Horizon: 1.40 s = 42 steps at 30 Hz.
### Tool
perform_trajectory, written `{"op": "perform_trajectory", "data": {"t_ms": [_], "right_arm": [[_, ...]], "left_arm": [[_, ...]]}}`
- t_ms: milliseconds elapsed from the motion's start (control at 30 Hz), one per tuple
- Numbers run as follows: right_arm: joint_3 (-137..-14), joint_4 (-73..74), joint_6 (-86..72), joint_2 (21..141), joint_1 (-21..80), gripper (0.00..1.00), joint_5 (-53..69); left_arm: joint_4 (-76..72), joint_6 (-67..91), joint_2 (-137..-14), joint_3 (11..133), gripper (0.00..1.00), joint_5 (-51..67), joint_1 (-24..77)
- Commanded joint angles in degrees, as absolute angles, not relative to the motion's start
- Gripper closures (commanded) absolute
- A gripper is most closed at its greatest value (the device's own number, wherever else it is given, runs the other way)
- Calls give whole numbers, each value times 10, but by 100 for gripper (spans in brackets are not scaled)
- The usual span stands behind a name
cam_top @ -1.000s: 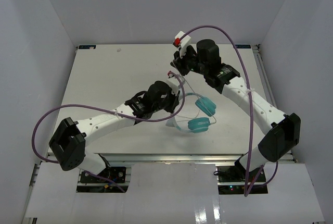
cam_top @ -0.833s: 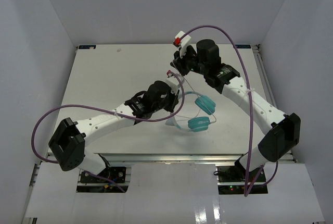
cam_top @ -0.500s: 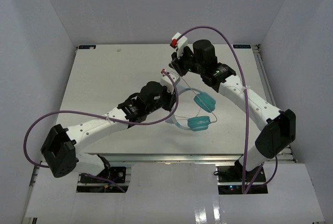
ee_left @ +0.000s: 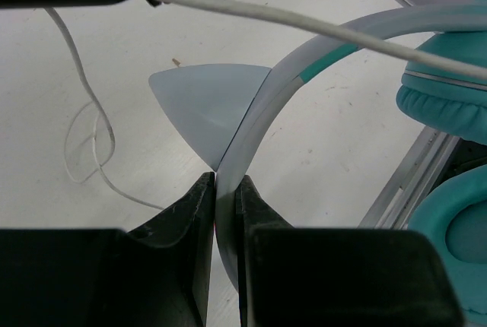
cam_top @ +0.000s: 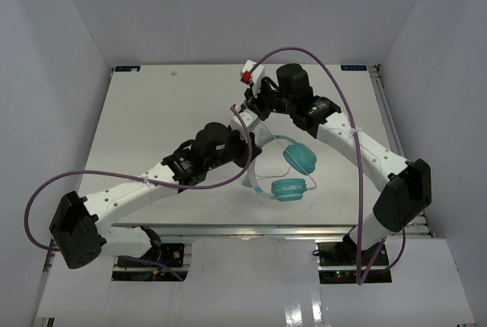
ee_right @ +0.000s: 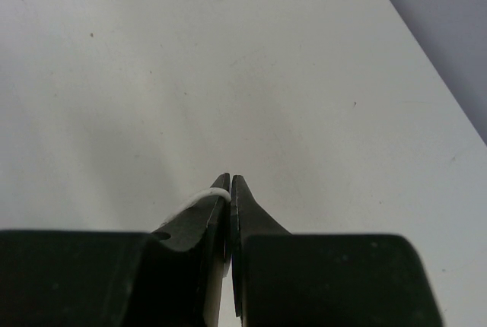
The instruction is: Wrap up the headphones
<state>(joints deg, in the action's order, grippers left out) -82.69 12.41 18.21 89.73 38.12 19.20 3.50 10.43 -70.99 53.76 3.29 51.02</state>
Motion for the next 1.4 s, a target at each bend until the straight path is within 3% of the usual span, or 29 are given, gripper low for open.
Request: {"op": "perform_trajectory", "data": {"t_ms": [0, 367, 600, 800, 1367], "right_arm": [[-877, 120, 164, 885, 415, 92, 160], [-913, 129, 119, 909, 440, 92, 116], [-922, 120, 106, 914, 439, 92, 55], [-941, 144, 107, 931, 440, 92, 107], [-1014, 177, 131, 961, 478, 92, 85]], "left_arm": [[5, 126, -716, 552, 100, -13, 512], [-42, 101, -764, 570, 100, -78, 512], [-125, 91, -688, 493, 100, -92, 512], [-197, 59, -631, 448, 100, -59, 512], [-304, -56, -698, 478, 100, -85, 512]]}}
